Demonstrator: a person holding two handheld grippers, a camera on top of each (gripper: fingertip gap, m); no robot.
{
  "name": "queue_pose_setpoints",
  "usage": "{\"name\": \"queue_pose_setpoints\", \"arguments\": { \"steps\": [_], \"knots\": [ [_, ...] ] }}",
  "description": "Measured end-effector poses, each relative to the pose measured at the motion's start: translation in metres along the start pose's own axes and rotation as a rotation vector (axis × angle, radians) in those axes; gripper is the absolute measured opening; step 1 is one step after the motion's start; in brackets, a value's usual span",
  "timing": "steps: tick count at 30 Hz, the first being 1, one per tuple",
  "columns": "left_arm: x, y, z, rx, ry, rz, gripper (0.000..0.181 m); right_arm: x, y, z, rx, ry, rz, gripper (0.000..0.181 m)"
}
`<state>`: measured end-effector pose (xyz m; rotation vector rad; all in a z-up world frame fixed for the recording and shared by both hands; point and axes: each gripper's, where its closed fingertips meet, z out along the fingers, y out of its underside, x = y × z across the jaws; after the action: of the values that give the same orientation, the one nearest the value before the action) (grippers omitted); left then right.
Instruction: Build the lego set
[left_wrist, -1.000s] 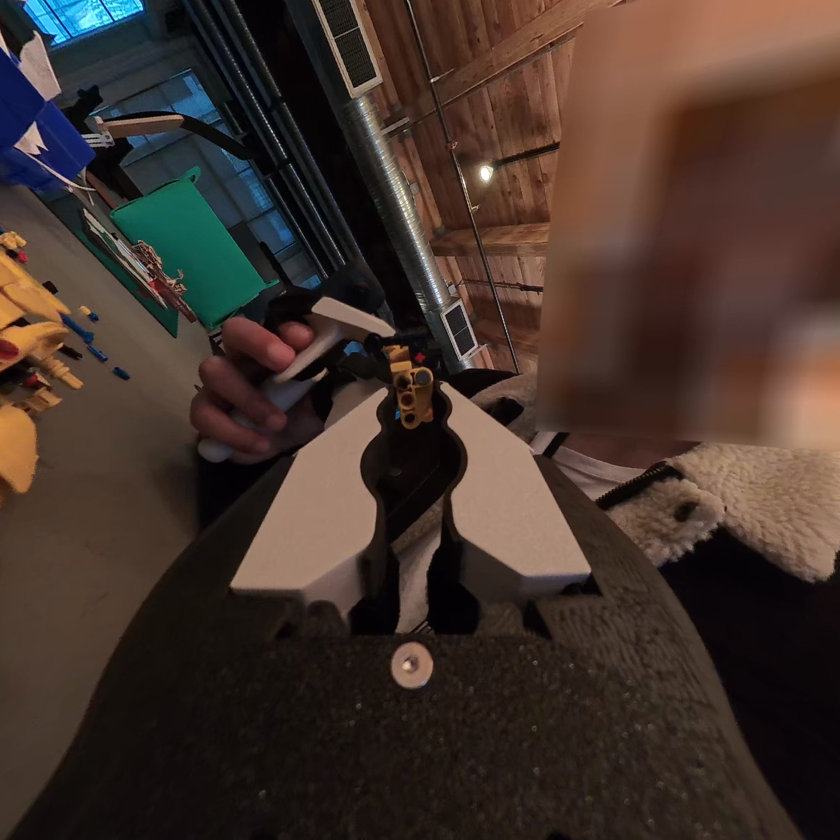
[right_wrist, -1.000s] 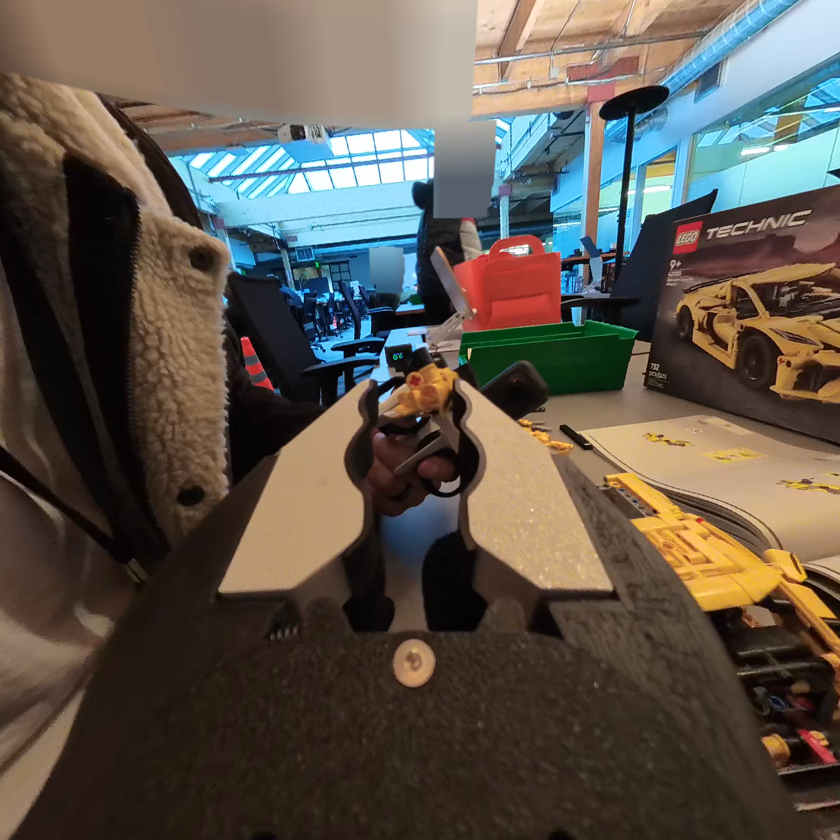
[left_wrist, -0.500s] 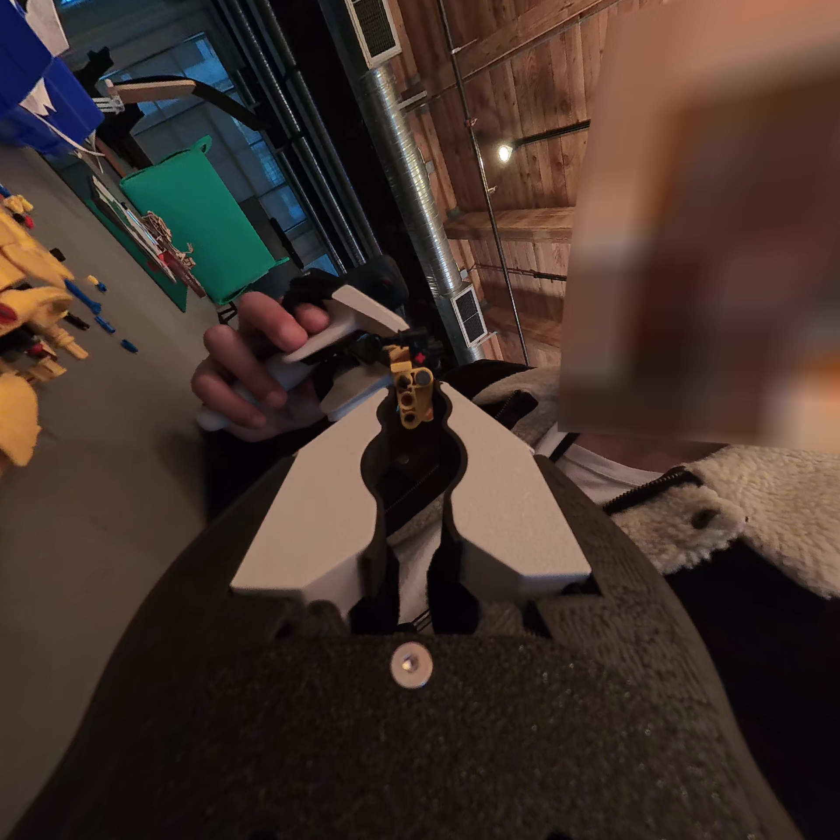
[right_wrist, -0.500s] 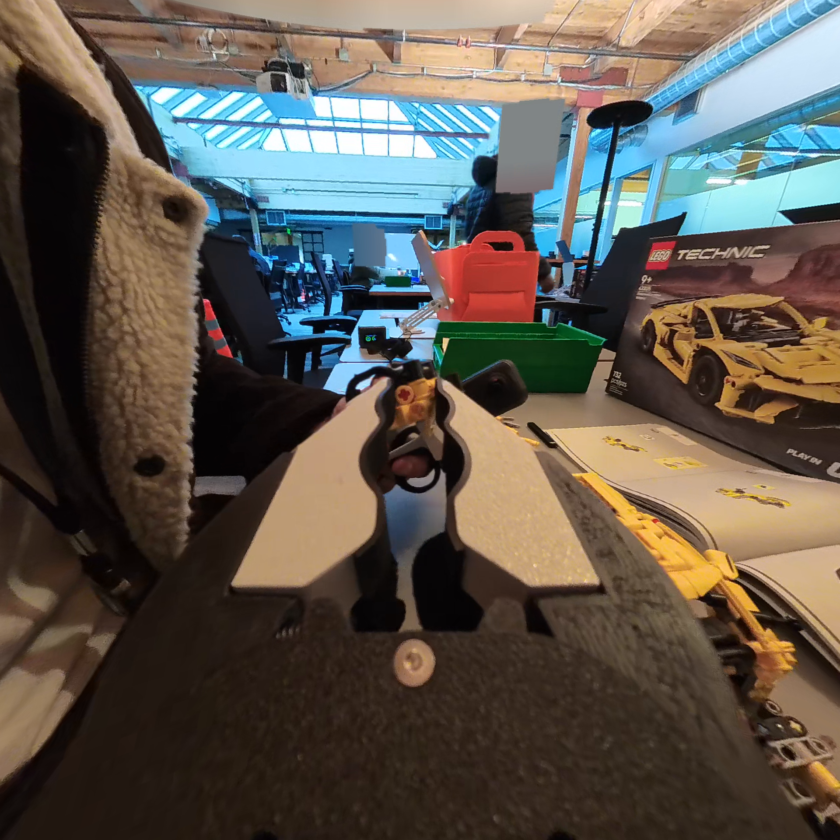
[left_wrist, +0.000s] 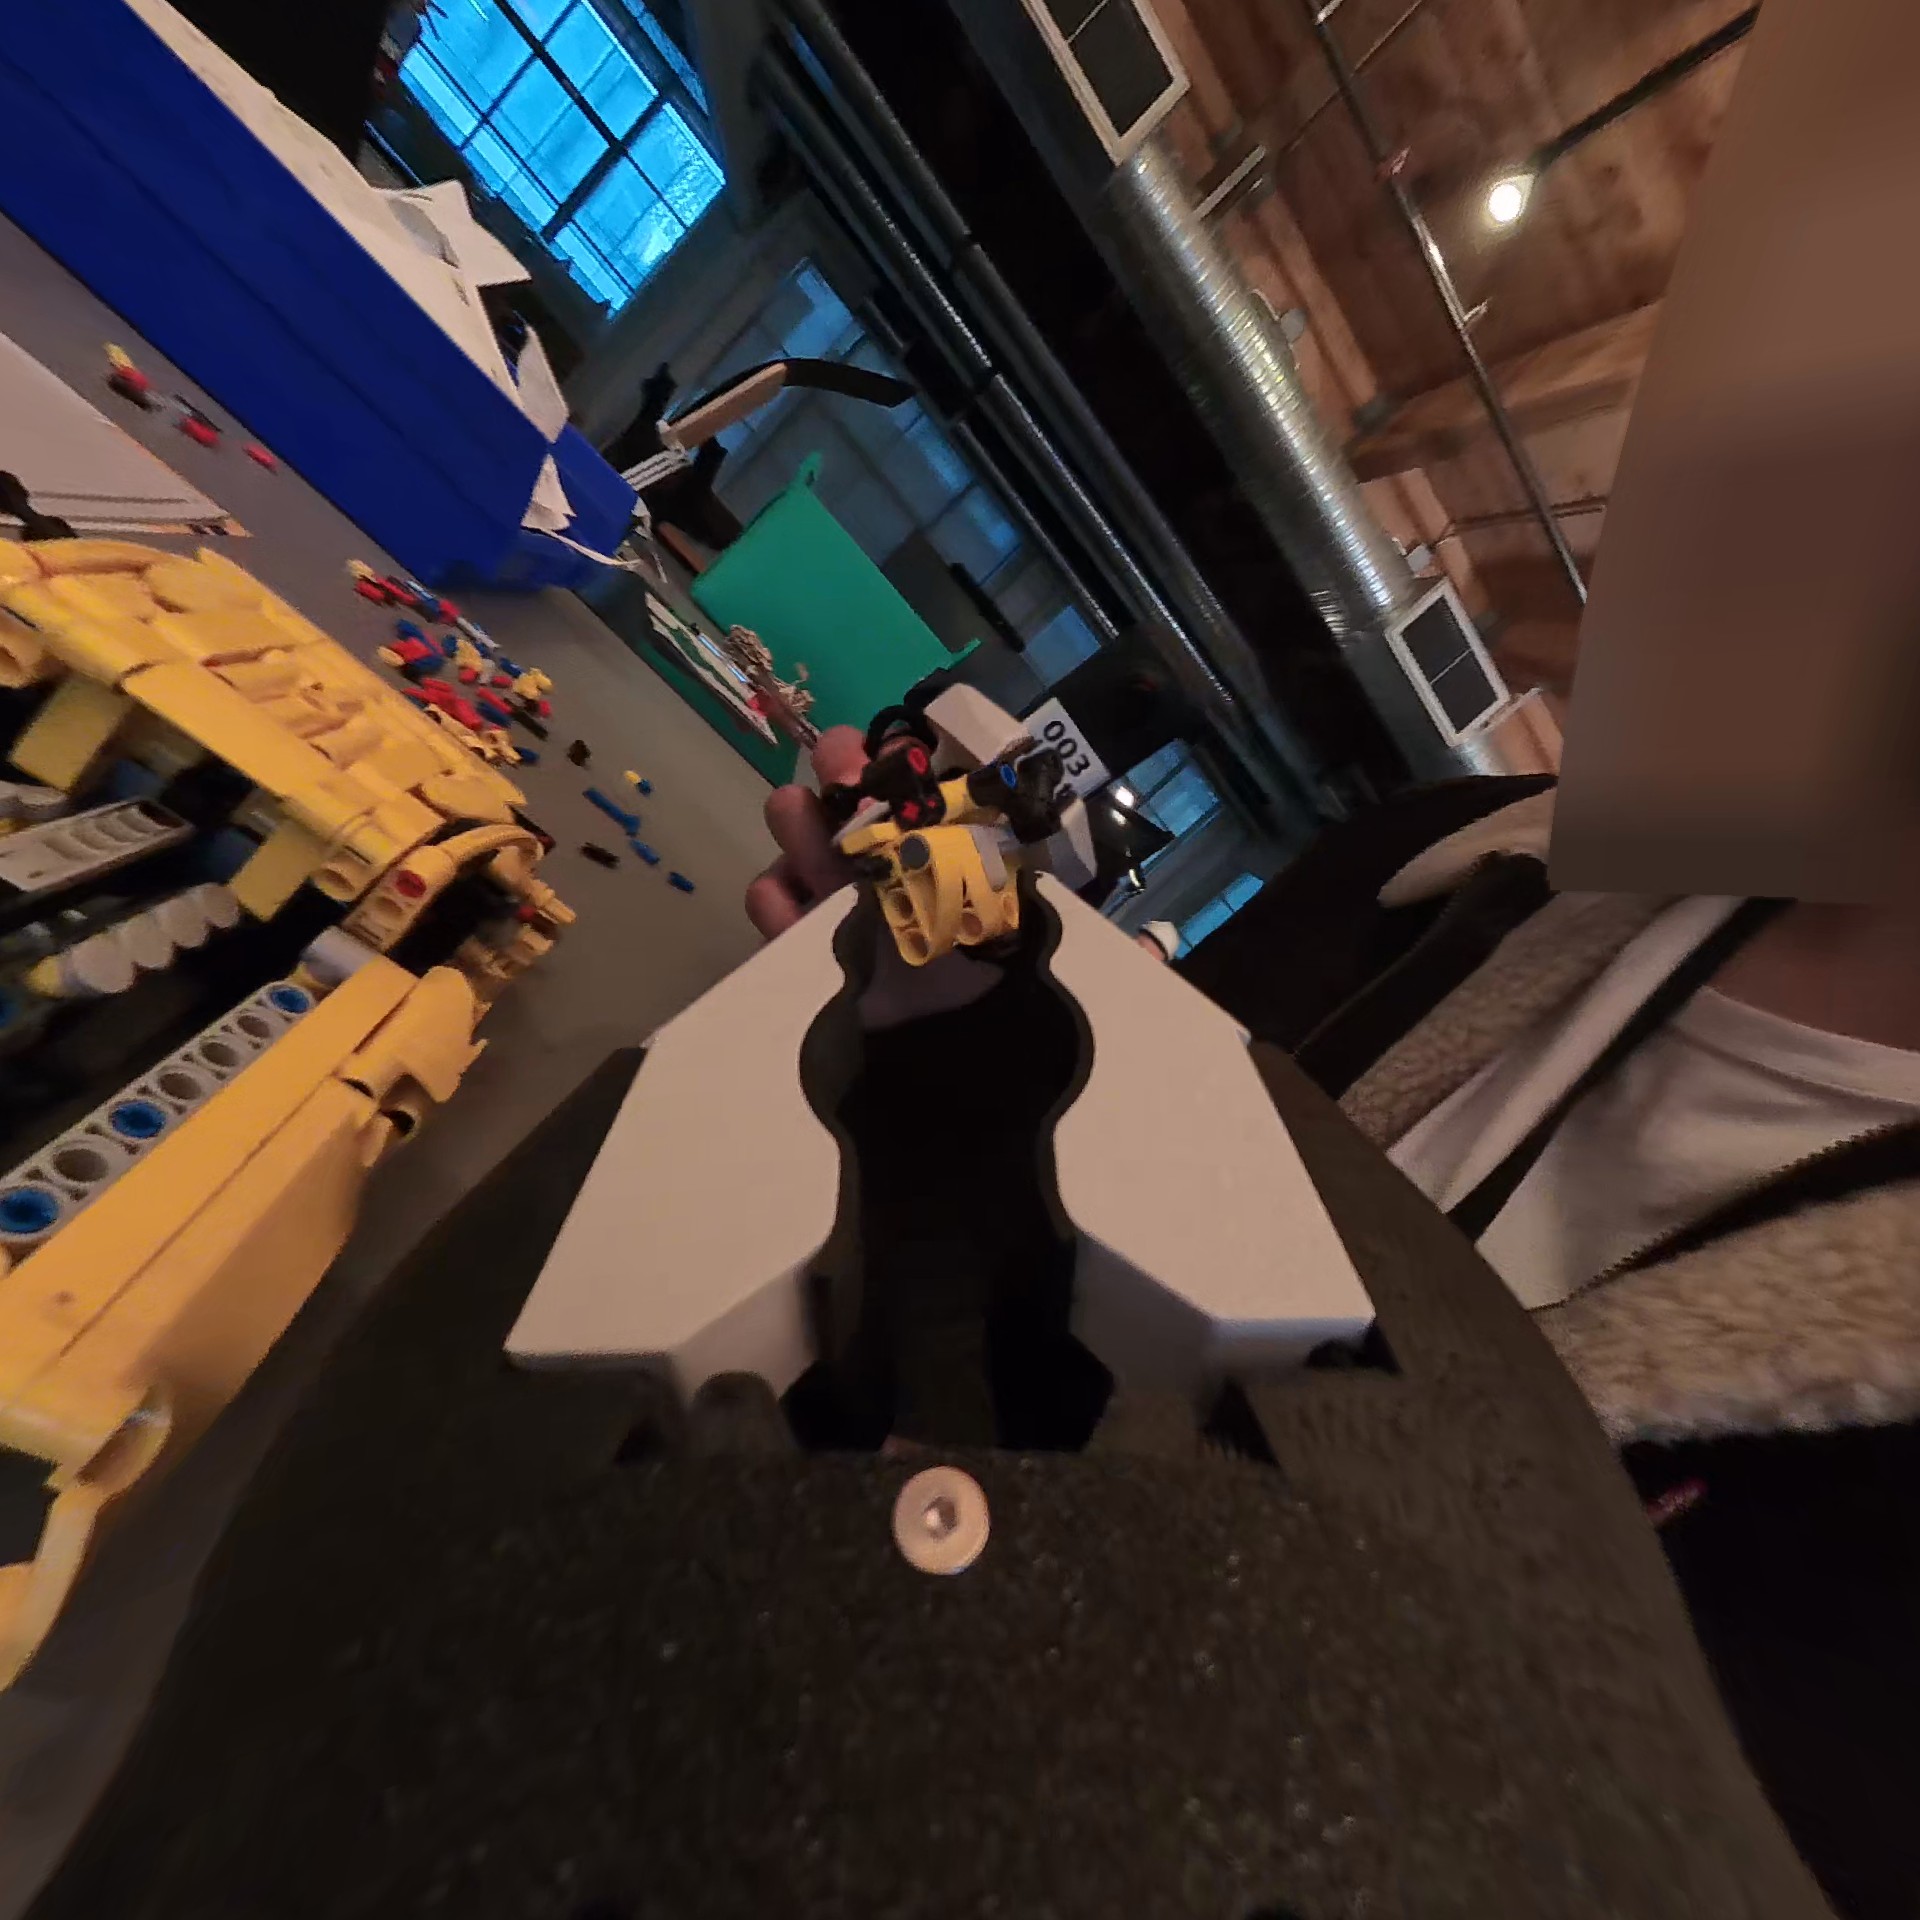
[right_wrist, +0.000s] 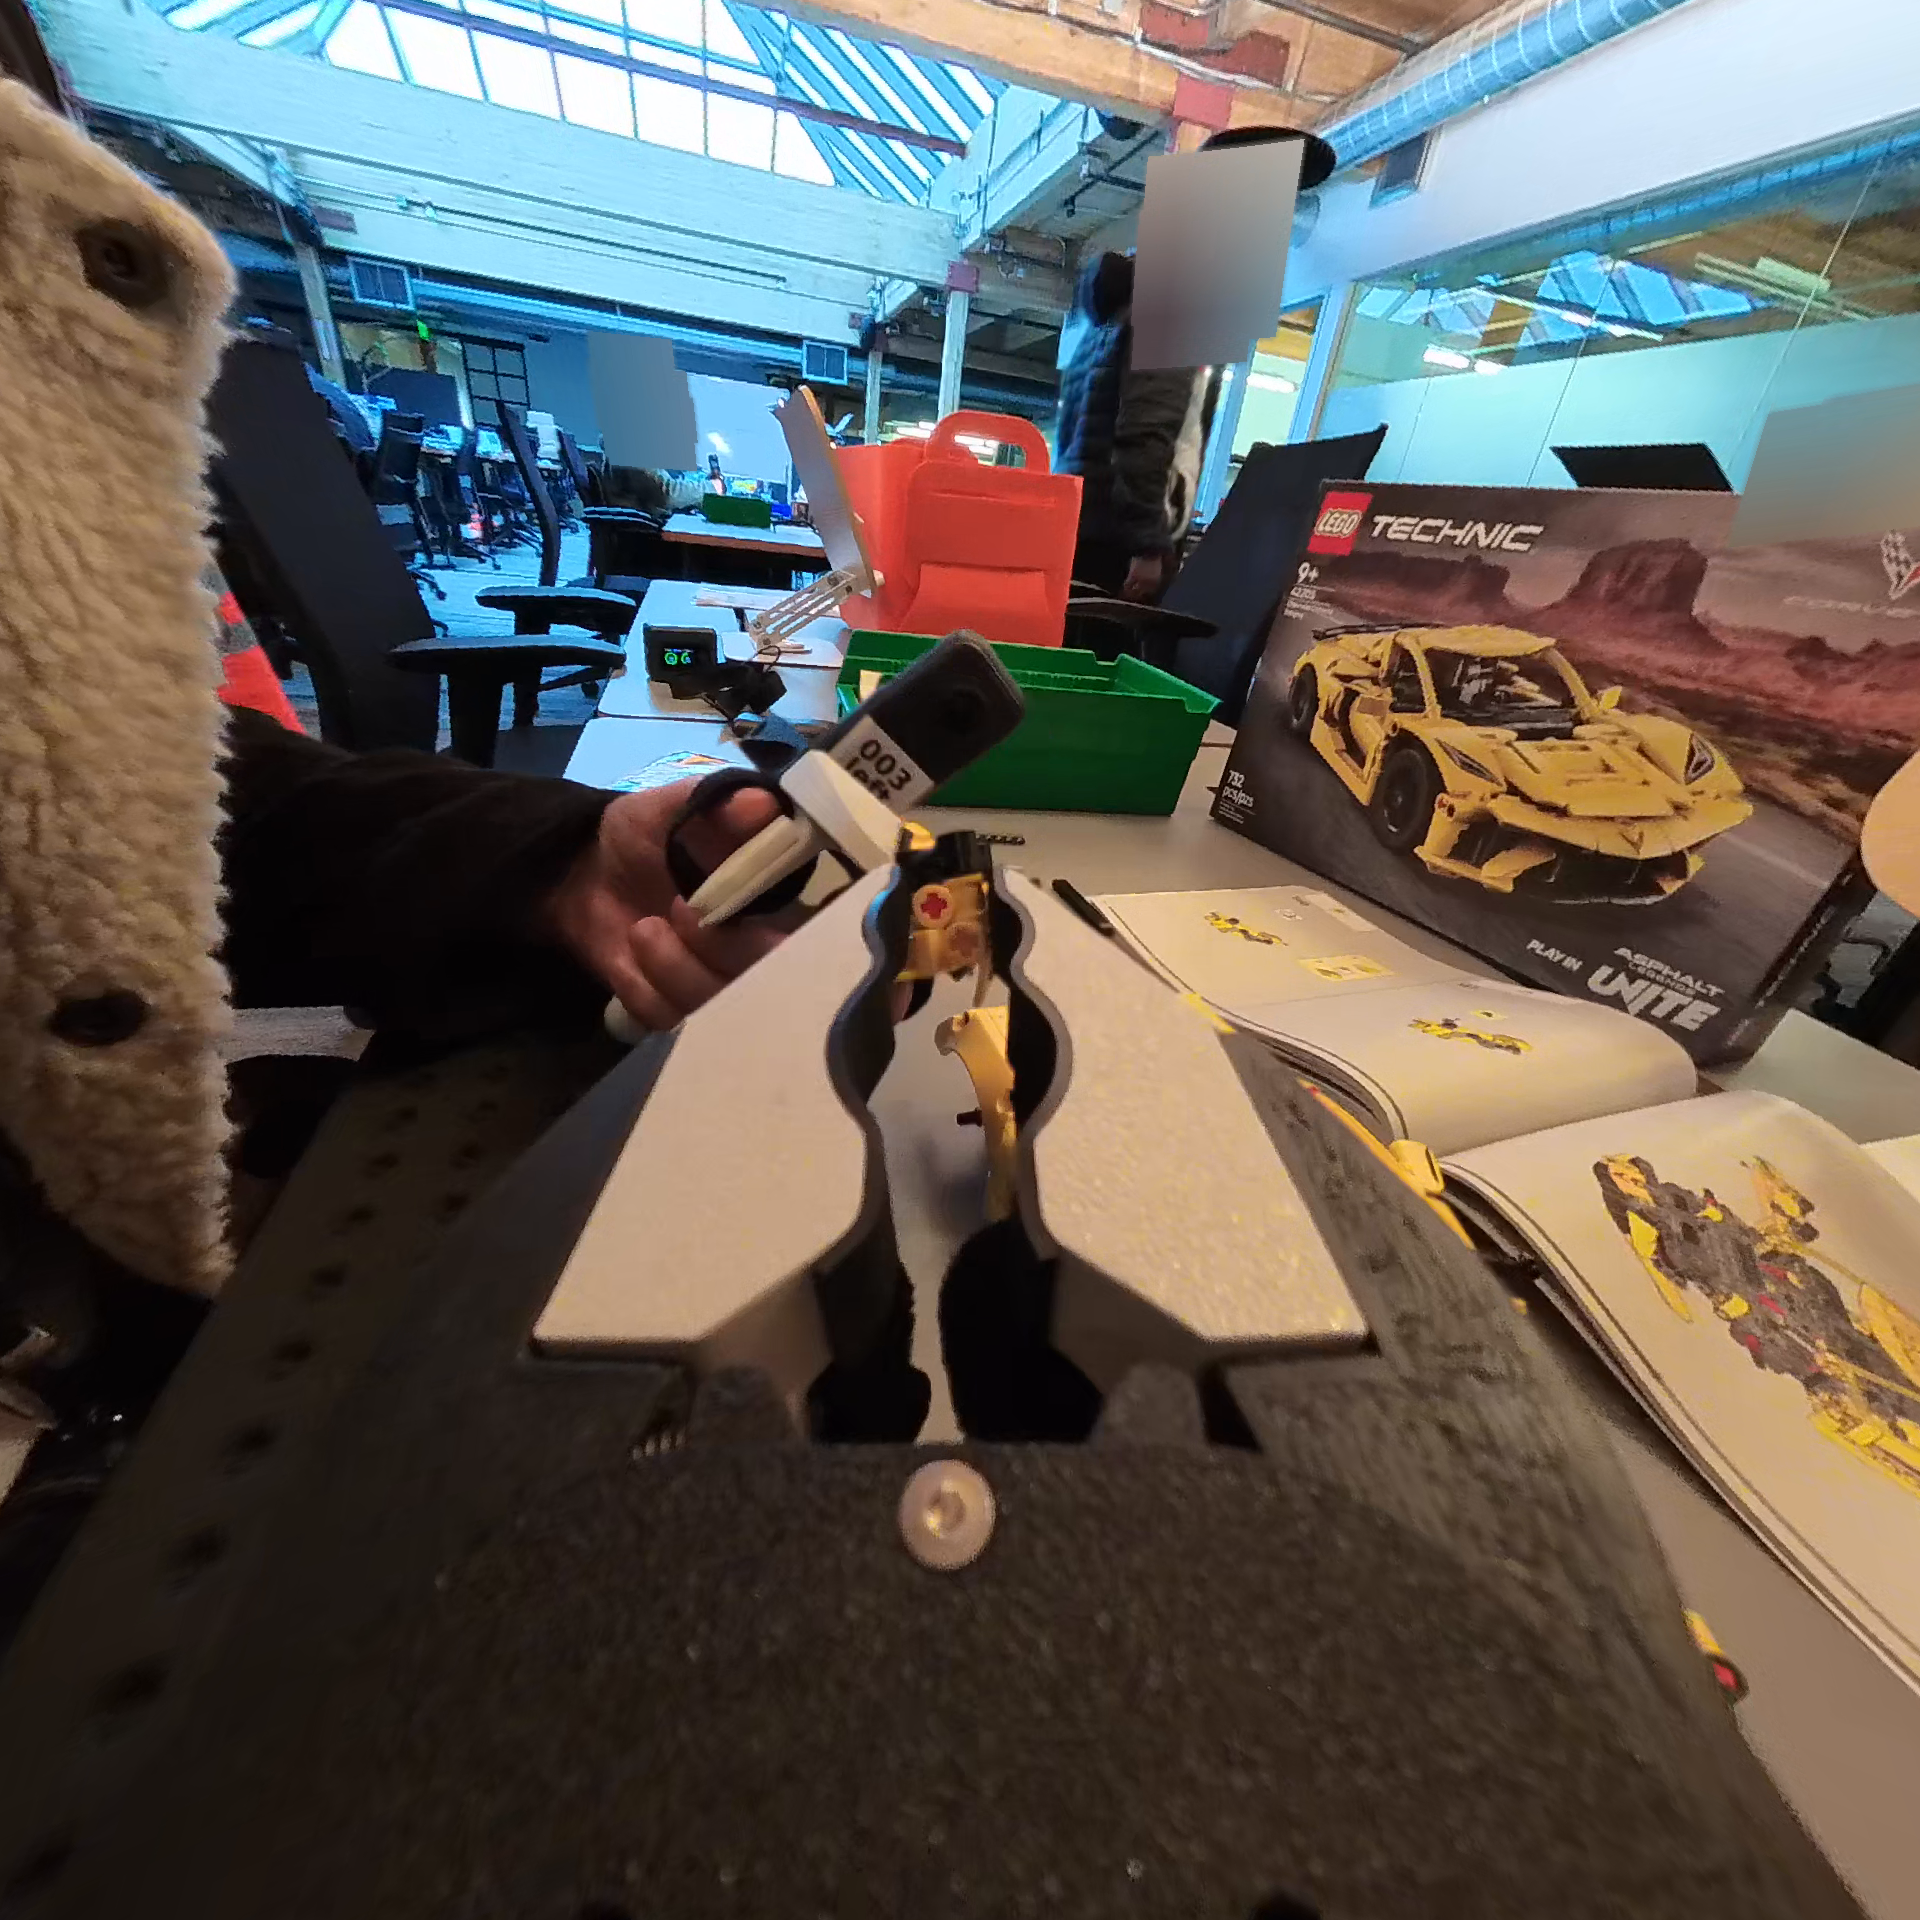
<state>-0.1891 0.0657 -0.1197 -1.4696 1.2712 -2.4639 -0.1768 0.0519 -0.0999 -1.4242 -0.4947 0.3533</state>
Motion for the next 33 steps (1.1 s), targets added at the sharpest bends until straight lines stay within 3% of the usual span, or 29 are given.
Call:
{"name": "queue_pose_setpoints", "arguments": {
  "steps": [18,26,33],
  "knots": [
    [-0.009,-0.002,-0.003,0.011,-0.008,-0.092,0.025,-0.002,0.004,0.0,-0.036,-0.003,0.027,0.013],
    [-0.01,0.007,-0.002,-0.044,-0.007,-0.115,0.022,-0.005,0.003,0.0,-0.035,-0.024,0.052,0.013],
    [-0.001,0.006,-0.004,-0.035,0.104,-0.223,0.017,-0.009,-0.004,-0.001,0.016,-0.07,0.075,0.014]
  ]
}}
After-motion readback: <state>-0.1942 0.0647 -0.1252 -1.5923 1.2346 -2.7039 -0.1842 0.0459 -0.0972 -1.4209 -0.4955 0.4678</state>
